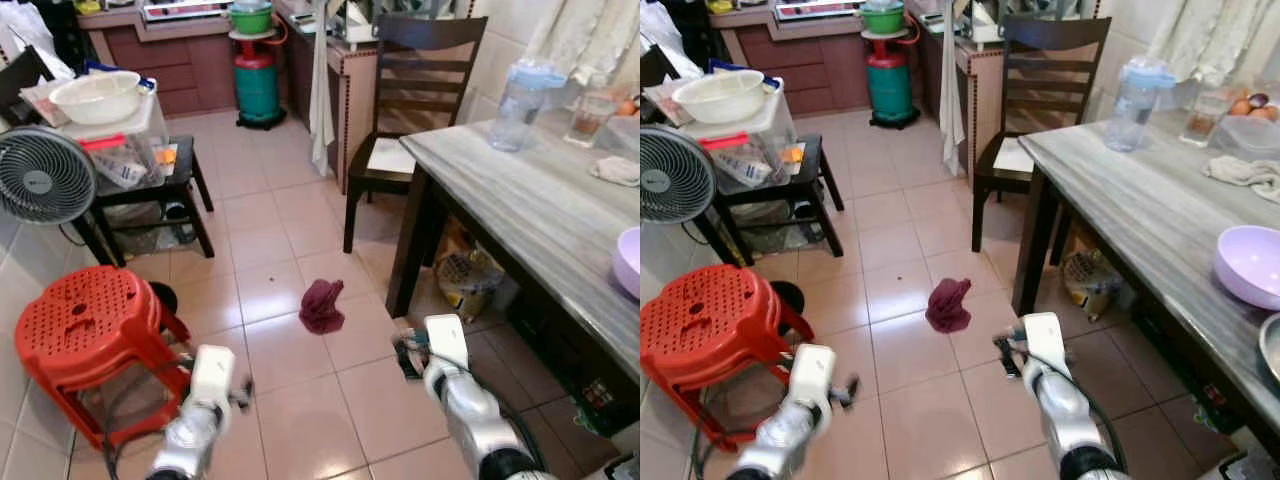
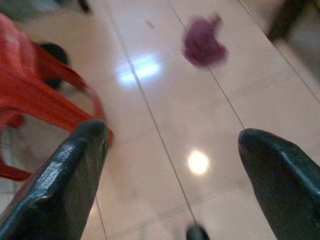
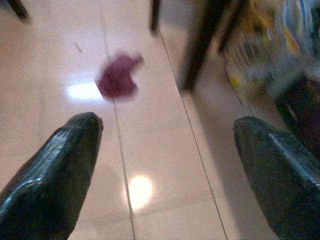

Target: Setting the table

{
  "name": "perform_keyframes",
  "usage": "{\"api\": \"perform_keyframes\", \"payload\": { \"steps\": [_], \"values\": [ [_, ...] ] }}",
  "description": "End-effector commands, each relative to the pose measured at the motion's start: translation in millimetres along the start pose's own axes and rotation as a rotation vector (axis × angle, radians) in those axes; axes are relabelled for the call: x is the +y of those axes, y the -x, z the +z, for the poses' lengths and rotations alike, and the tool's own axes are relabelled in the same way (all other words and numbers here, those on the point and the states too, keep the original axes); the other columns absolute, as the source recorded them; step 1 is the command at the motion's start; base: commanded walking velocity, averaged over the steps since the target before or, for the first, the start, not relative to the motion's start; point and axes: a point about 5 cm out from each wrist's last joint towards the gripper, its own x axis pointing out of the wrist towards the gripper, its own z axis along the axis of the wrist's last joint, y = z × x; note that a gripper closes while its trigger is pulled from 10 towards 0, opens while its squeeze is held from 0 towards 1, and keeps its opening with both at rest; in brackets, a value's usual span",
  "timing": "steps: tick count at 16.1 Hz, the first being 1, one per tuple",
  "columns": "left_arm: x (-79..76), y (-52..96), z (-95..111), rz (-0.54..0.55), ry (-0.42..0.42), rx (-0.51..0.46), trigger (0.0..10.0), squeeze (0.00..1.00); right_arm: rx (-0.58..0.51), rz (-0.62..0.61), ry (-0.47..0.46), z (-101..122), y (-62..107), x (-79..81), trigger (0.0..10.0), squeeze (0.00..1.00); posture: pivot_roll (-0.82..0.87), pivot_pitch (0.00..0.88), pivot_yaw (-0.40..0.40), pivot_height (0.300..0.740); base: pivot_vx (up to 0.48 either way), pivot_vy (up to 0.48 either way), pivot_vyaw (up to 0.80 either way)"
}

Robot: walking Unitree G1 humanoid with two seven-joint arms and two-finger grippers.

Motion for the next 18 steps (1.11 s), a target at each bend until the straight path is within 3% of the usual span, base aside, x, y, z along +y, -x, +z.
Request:
{"api": "perform_keyframes", "payload": {
  "steps": [1,2,3,4,7,8,10,13,15,18],
  "values": [
    [-3.1,1.7,-11,-0.033,-0.035,0.071,10.0,0.00,0.088,-0.026,0.012,-18,3.7,0.0,10.0,0.00,-0.20,0.000,0.029,0.740,0.000,0.000,0.00],
    [-3.3,2.0,-13,-0.036,-0.041,0.077,10.0,0.00,0.096,-0.021,0.010,-20,4.2,0.3,10.0,0.00,-0.20,0.000,0.029,0.740,0.000,0.000,0.00],
    [-0.2,3.6,-18,-0.024,-0.034,0.099,10.0,0.00,0.122,0.009,0.012,-26,5.8,4.1,10.0,0.00,-0.16,0.000,-0.040,0.740,0.000,0.000,0.00],
    [10.5,9.0,-33,0.060,0.027,0.150,10.0,0.00,0.161,0.090,0.076,-34,8.3,11.4,10.0,0.00,-0.10,0.000,-0.086,0.740,0.000,0.000,0.00],
    [14.9,16.8,-51,0.103,0.108,0.197,10.0,0.00,0.201,0.161,0.160,-38,9.5,14.1,10.0,0.00,-0.07,0.000,-0.109,0.740,0.000,0.000,0.00],
    [11.8,21.2,-61,0.080,0.068,0.224,10.0,0.00,0.223,0.157,0.214,-40,9.9,10.8,10.0,0.00,-0.06,0.000,-0.112,0.740,0.000,0.000,0.00],
    [14.1,26.4,-72,0.096,0.047,0.266,10.0,0.00,0.234,0.116,0.144,-40,9.4,4.9,10.0,0.00,-0.04,0.000,-0.102,0.740,0.000,0.000,0.00],
    [20.1,26.5,-72,0.108,0.023,0.272,10.0,0.00,0.239,0.131,0.150,-44,11.2,8.6,10.0,0.00,-0.06,0.000,-0.071,0.740,0.000,0.000,0.00],
    [30.6,24.2,-64,0.097,-0.061,0.271,10.0,0.00,0.285,0.124,0.103,-64,20.9,17.0,10.0,0.00,-0.08,0.000,-0.021,0.740,0.000,0.000,0.80],
    [31.7,20.0,-55,0.078,-0.112,0.258,10.0,0.00,0.318,0.097,0.057,-76,27.6,19.0,10.0,0.00,-0.10,0.000,0.004,0.740,0.000,0.000,0.80]
  ]
}}
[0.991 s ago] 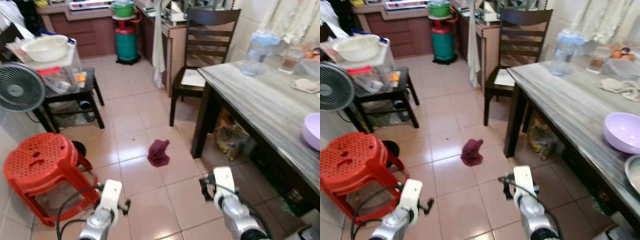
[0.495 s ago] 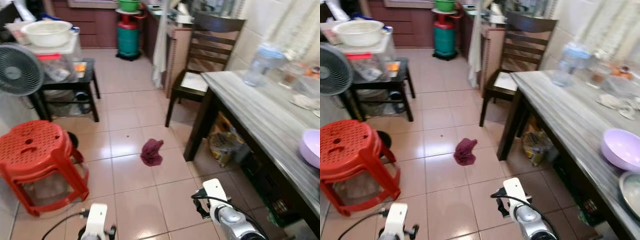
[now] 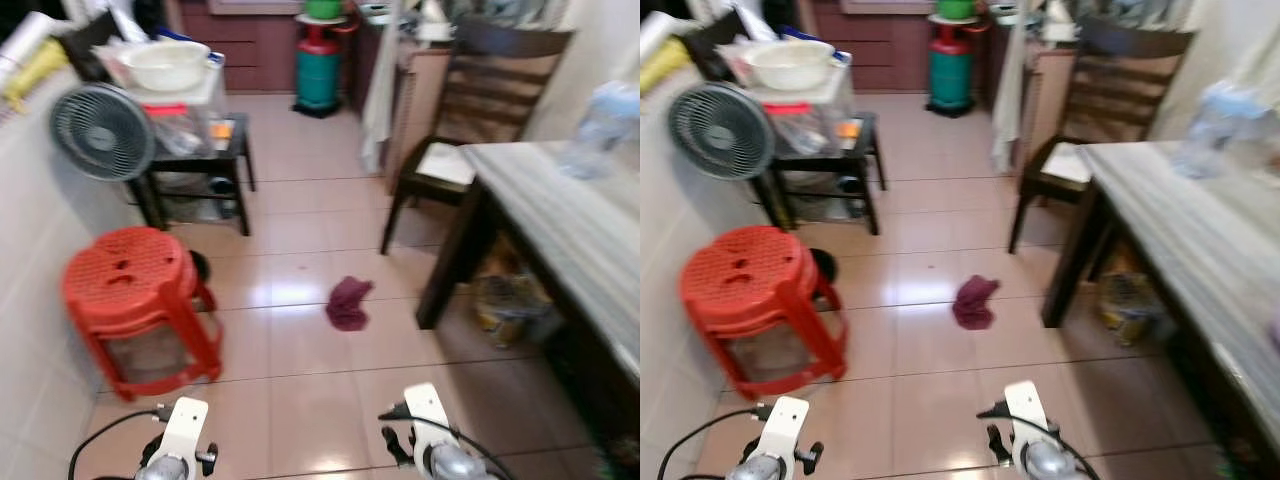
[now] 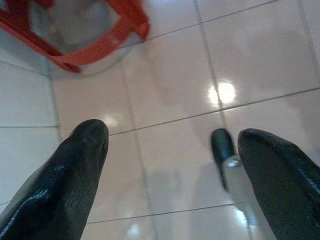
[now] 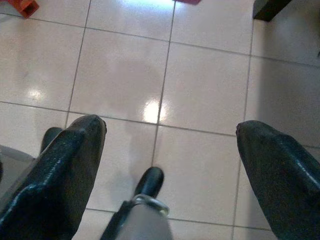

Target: Setting the table

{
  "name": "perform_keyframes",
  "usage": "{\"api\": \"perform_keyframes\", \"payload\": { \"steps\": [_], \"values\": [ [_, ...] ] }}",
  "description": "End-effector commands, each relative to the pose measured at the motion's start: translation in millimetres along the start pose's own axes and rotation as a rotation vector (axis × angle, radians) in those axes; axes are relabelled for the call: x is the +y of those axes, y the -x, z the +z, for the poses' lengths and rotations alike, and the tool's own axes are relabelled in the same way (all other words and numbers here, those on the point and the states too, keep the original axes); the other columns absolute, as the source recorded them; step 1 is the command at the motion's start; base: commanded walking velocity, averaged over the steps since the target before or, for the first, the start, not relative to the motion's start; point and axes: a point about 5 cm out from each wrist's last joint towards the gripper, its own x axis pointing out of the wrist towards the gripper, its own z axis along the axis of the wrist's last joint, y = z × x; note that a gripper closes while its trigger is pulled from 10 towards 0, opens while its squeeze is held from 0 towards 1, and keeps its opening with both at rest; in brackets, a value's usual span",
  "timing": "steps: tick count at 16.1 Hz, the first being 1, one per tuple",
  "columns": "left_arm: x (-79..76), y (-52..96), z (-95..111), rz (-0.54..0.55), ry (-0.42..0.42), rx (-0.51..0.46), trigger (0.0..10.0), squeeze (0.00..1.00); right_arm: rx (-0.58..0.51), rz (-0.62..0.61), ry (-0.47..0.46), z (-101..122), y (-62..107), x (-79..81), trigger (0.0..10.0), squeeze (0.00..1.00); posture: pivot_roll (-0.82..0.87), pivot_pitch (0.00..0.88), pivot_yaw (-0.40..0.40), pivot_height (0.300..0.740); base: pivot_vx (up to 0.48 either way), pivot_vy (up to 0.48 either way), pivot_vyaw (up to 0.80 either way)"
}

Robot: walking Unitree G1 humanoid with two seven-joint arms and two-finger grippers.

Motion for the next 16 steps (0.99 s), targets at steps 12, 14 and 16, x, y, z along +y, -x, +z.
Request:
{"api": "perform_keyframes", "payload": {
  "steps": [12,14,16],
  "values": [
    [-10.9,5.1,-27,-0.018,-0.032,0.084,10.0,0.00,0.043,-0.037,-0.016,-9,2.5,-13.8,10.0,0.00,-0.10,0.000,0.006,0.740,0.000,0.046,0.20],
    [-9.9,5.2,-27,-0.015,-0.036,0.084,10.0,0.00,0.048,-0.025,-0.008,-14,3.3,-7.1,10.0,0.00,-0.10,0.000,0.009,0.740,0.000,0.000,0.00],
    [-9.9,4.9,-26,-0.016,-0.043,0.081,10.0,0.00,0.045,-0.021,-0.007,-14,3.1,-6.8,10.0,0.00,-0.10,0.000,0.010,0.740,0.000,0.240,0.00]
  ]
}}
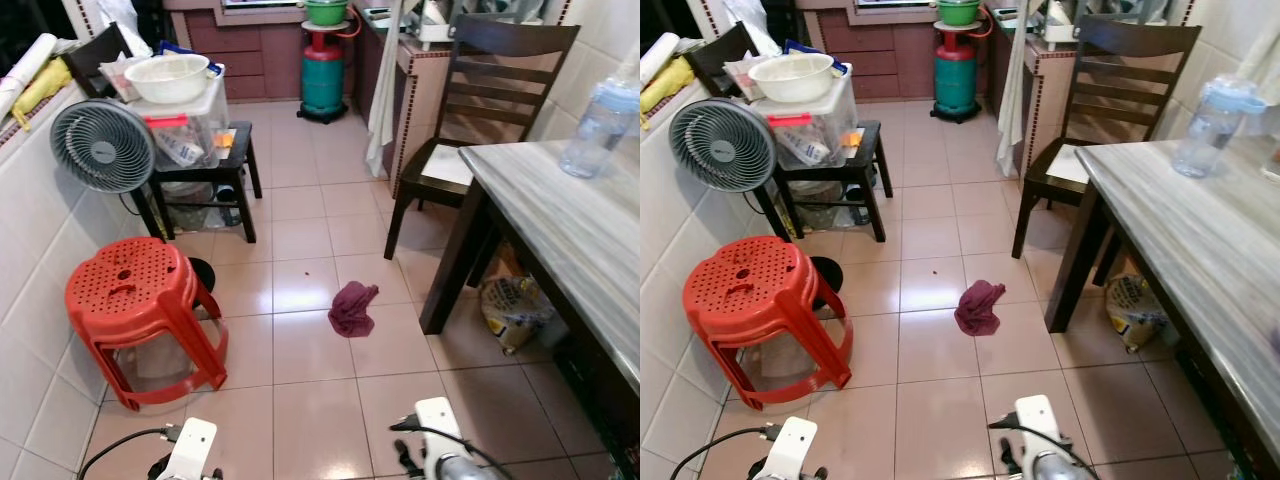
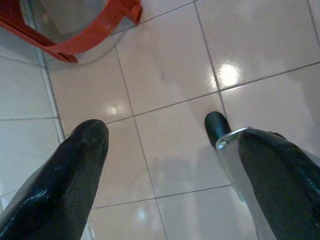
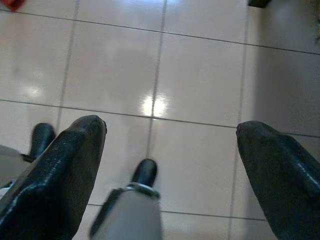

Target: Setting the table

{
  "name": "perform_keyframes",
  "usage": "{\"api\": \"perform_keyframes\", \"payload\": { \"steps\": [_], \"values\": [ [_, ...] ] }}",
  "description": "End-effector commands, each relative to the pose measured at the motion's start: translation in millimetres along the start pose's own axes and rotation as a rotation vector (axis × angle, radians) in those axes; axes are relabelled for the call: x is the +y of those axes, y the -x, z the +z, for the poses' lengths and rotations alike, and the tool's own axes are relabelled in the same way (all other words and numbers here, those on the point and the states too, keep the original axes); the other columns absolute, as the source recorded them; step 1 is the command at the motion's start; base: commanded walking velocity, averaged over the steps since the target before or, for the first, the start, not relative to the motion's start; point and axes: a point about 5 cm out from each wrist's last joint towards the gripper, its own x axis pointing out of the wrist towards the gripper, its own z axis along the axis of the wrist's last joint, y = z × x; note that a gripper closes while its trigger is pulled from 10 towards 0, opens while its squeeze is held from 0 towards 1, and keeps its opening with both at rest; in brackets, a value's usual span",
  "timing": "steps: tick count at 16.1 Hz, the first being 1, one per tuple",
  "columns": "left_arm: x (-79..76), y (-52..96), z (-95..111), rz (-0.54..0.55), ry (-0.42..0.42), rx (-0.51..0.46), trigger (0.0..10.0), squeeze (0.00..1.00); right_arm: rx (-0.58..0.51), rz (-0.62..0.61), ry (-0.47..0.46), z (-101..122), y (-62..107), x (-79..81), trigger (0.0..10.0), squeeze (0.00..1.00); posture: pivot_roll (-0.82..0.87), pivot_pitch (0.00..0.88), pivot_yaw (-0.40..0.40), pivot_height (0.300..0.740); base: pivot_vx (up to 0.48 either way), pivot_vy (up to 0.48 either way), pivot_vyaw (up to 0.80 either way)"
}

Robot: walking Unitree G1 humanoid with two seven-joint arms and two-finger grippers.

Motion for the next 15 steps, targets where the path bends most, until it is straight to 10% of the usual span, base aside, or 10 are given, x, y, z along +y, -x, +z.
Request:
{"api": "perform_keyframes", "payload": {
  "steps": [1,15],
  "values": [
    [1.9,0.0,-0.2,0.010,-0.007,0.003,10.0,0.00,0.004,-0.011,0.005,-0.7,0.4,-4.7,10.0,0.00,-0.10,0.000,0.013,0.740,0.000,0.480,0.00],
    [4.4,0.1,0.4,0.000,-0.015,-0.004,10.0,0.00,-0.017,-0.007,-0.005,5.2,-0.5,-4.5,10.0,0.00,-0.11,0.000,0.024,0.740,0.000,0.446,0.03]
  ]
}}
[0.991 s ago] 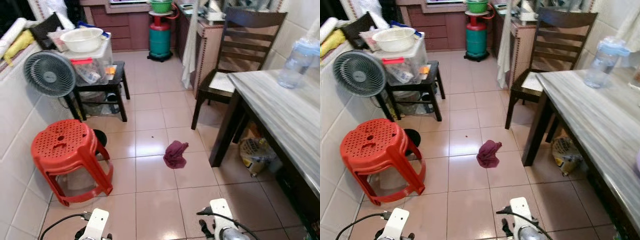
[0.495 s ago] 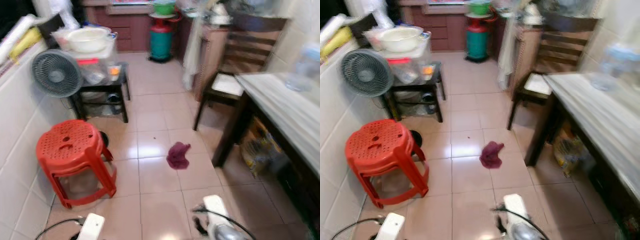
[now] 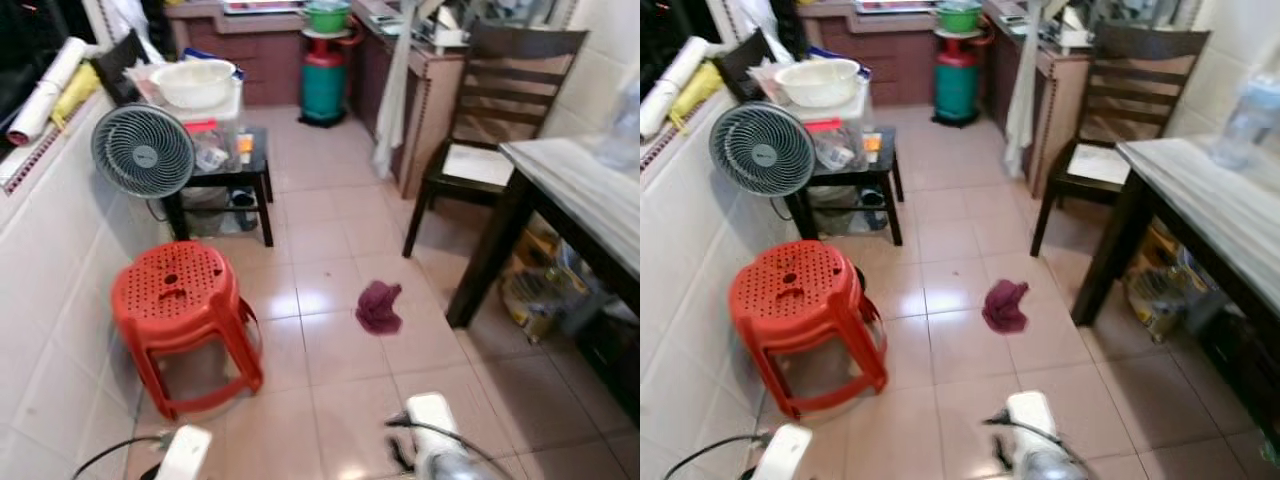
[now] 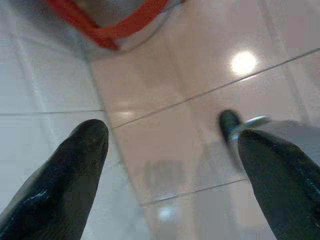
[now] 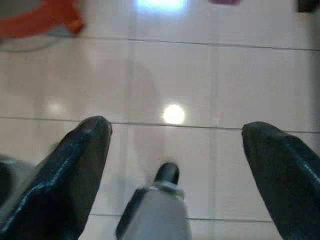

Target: Setting the table

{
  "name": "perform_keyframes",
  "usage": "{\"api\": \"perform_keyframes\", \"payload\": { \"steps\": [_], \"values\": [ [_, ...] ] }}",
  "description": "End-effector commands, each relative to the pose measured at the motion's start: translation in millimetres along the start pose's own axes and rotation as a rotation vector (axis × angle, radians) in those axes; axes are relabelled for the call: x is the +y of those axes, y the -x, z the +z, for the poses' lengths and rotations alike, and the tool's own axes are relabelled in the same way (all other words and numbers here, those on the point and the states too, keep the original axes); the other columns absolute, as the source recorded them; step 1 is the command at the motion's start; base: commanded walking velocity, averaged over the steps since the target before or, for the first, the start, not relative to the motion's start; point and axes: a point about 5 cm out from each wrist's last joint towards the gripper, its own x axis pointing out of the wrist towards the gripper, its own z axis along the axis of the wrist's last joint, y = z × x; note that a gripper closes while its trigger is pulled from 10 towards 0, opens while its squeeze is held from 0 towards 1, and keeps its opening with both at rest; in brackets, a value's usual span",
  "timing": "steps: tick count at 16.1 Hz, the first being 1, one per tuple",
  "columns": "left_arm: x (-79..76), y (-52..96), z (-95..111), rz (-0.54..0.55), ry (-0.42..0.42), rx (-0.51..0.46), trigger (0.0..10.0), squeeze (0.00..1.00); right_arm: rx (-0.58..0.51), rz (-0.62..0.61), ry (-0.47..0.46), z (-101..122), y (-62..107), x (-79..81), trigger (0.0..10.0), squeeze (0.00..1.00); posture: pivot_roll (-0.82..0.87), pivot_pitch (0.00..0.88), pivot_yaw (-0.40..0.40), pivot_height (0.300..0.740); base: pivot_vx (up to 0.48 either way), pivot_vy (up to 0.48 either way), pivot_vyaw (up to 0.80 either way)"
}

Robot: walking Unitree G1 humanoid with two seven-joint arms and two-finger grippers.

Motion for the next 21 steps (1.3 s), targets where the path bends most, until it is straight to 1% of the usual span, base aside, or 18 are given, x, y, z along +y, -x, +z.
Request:
{"api": "perform_keyframes", "payload": {
  "steps": [1,3,9,13,15,16,17,18,21],
  "values": [
    [-4.3,-1.3,9.9,-0.018,0.033,-0.034,10.0,0.00,-0.002,-0.029,0.011,0.1,1.1,-12.7,10.0,0.00,-0.11,0.000,0.023,0.740,0.000,0.000,0.52],
    [-4.9,-1.4,10.9,-0.031,0.043,-0.038,10.0,0.00,-0.003,-0.034,0.020,-0.6,1.3,-12.7,10.0,0.00,-0.12,0.000,0.022,0.740,0.000,0.000,0.64],
    [-8.1,-1.7,13.1,-0.060,0.028,-0.041,10.0,0.00,-0.010,-0.037,0.018,0.8,1.4,-15.0,10.0,0.00,-0.13,0.000,0.024,0.740,0.000,0.000,0.75],
    [-8.9,-1.4,10.4,-0.076,0.032,-0.031,10.0,0.00,-0.011,-0.041,0.005,0.9,1.5,-15.9,10.0,0.00,-0.13,0.000,0.023,0.740,0.000,0.000,0.00],
    [-9.4,-1.4,9.8,-0.078,0.049,-0.027,10.0,0.00,-0.009,-0.042,-0.004,0.3,1.6,-16.3,10.0,0.00,-0.13,0.000,0.021,0.740,0.000,0.000,0.00],
    [-9.7,-1.4,9.8,-0.078,0.071,-0.027,10.0,0.00,-0.009,-0.045,-0.008,0.1,1.7,-16.7,10.0,0.00,-0.13,0.000,0.019,0.740,0.000,0.000,0.00],
    [-10.4,-1.6,11.1,-0.081,0.126,-0.031,10.0,0.00,-0.008,-0.049,-0.012,0.2,1.7,-17.8,10.0,0.00,-0.13,0.000,0.015,0.740,0.000,0.000,0.00],
    [-10.6,-1.7,12.2,-0.083,0.144,-0.034,10.0,0.00,-0.007,-0.049,-0.008,0.5,1.7,-18.1,10.0,0.00,-0.13,0.000,0.014,0.740,0.000,0.000,0.00],
    [-12.3,-2.1,15.5,-0.096,0.151,-0.044,10.0,0.00,-0.005,-0.047,0.005,0.6,1.6,-18.0,10.0,0.00,-0.13,0.000,0.010,0.740,0.080,0.000,0.00]
  ]
}}
